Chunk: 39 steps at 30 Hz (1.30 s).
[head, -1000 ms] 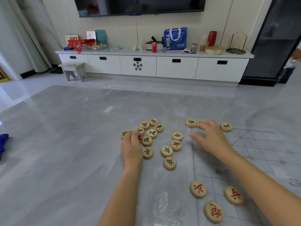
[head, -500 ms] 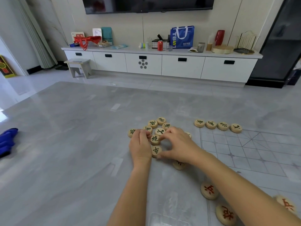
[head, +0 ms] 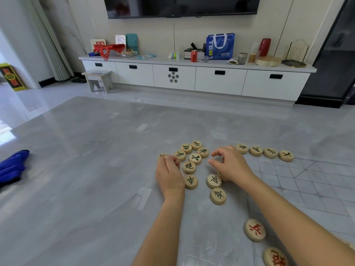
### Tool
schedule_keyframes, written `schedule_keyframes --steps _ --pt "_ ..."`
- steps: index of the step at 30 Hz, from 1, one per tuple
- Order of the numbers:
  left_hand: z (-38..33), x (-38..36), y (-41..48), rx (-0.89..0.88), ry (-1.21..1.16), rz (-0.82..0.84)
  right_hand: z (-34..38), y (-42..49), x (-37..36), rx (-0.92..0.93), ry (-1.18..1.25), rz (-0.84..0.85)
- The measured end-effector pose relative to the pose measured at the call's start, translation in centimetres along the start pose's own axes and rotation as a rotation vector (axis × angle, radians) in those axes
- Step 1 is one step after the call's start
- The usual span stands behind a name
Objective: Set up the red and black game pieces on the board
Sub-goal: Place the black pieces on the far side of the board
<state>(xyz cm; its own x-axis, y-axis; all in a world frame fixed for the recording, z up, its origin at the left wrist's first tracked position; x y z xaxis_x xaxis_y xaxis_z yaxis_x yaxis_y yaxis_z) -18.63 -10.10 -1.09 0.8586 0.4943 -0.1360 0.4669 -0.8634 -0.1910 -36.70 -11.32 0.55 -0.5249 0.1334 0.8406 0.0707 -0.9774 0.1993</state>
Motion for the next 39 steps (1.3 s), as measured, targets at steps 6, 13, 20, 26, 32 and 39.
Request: schedule_keyframes --steps 6,13,20,26,32,39 --pt "-0.4 1.7 0.3 0.035 -0.193 -0.182 -0.1 -0.2 0.2 -0.004 -0.038 -0.014" --pt "-0.4 1.8 0.3 0.125 -0.191 -0.170 -2.9 -1.1 3.2 -0.033 -0.043 -0.092" --pt "-0.6 1.0 1.3 0.187 0.062 -0.076 -2.6 -2.4 3.2 0.006 -0.064 -0.081" --pt "-1.8 2.4 5.9 -0.020 0.972 -0.049 -2.5 -4.1 4.5 0.054 -0.055 -0.105" --pt "-3.0 1.5 5.2 -0.141 0.940 0.080 -3.8 -6.0 7.3 -0.003 -0.026 -0.133" --pt "-3.1 -8.1 -8.6 -0.705 0.967 0.551 -1.8 -7.1 8.1 -0.058 0.310 -0.127"
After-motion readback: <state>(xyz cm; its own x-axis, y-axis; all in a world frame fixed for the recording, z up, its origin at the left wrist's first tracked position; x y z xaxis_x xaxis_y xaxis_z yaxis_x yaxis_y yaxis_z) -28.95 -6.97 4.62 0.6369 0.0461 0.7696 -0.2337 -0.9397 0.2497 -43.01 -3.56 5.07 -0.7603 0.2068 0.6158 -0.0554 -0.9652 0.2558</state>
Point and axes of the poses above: each hand's wrist, its own y-axis towards the middle knuckle, its own x-axis out of the back of the hand, z = x × y, the point moved 3 cm from there along y, towards the middle knuckle, and after that the axes turned 12 degrees about x, right-handed, at the moved point
